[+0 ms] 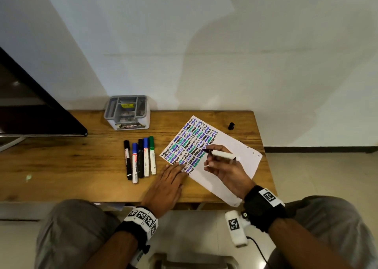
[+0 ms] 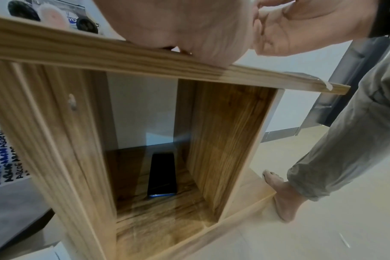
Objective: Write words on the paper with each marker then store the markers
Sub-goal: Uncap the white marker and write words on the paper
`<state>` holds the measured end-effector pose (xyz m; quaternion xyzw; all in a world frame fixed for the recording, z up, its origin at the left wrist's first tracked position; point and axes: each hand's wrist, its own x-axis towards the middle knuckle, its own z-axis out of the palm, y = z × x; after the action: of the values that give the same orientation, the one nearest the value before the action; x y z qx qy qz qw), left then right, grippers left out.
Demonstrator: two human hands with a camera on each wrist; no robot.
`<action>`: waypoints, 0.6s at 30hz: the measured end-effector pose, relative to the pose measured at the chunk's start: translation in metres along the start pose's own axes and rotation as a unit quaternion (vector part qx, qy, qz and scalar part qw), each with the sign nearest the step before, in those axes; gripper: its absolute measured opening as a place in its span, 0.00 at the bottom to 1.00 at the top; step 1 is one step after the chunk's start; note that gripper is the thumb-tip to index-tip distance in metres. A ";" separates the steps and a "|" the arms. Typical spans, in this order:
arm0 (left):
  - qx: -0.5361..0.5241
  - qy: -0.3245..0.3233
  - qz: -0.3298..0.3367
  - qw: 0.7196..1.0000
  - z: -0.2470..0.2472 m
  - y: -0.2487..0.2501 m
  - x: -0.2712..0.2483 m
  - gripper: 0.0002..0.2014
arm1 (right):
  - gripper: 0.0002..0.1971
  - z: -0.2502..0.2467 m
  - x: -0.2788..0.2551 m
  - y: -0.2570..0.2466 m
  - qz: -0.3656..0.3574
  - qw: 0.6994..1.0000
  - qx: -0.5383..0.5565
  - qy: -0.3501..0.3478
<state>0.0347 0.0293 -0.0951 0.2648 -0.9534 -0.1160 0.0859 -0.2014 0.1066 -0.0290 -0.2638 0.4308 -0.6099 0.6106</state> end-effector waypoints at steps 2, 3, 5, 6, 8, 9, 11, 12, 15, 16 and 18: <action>0.003 0.002 0.000 1.000 -0.002 0.000 -0.001 0.21 | 0.14 -0.001 -0.004 0.008 -0.021 0.993 -0.112 0.007; 0.005 0.002 -0.001 1.000 -0.003 0.001 -0.002 0.21 | 0.11 0.000 -0.005 0.011 -0.027 0.986 -0.167 0.010; 0.005 0.003 -0.002 1.000 -0.004 0.002 -0.001 0.21 | 0.07 0.003 -0.006 0.017 -0.036 0.970 -0.241 0.003; 0.003 0.003 -0.003 1.000 -0.005 0.002 -0.001 0.21 | 0.06 0.004 -0.006 0.021 -0.044 0.962 -0.268 0.003; -0.001 0.004 -0.003 1.000 -0.005 0.002 0.000 0.21 | 0.04 0.006 -0.005 0.027 -0.060 0.944 -0.323 0.019; -0.002 0.005 -0.002 1.000 -0.005 0.002 0.000 0.21 | 0.07 0.006 -0.006 0.028 -0.063 0.938 -0.340 0.021; -0.005 0.005 -0.001 1.000 -0.003 0.001 0.000 0.21 | 0.12 0.007 -0.005 0.031 -0.065 0.938 -0.341 -0.001; -0.004 0.006 0.000 1.000 -0.003 0.000 0.000 0.21 | 0.12 0.007 -0.005 0.032 -0.068 0.937 -0.343 -0.010; 0.000 0.010 0.006 1.000 -0.002 0.000 -0.001 0.21 | 0.06 0.003 -0.001 0.039 -0.091 0.922 -0.376 0.012; 0.000 0.011 0.007 1.000 -0.002 -0.001 -0.001 0.21 | 0.05 0.003 0.001 0.040 -0.098 0.919 -0.382 0.021; 0.001 0.010 0.008 1.000 -0.001 -0.001 0.000 0.21 | 0.04 0.002 0.005 0.041 -0.111 0.915 -0.387 0.025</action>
<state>0.0358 0.0282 -0.0940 0.2586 -0.9547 -0.1119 0.0962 -0.1791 0.1065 -0.0632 -0.5101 0.6162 -0.4662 0.3778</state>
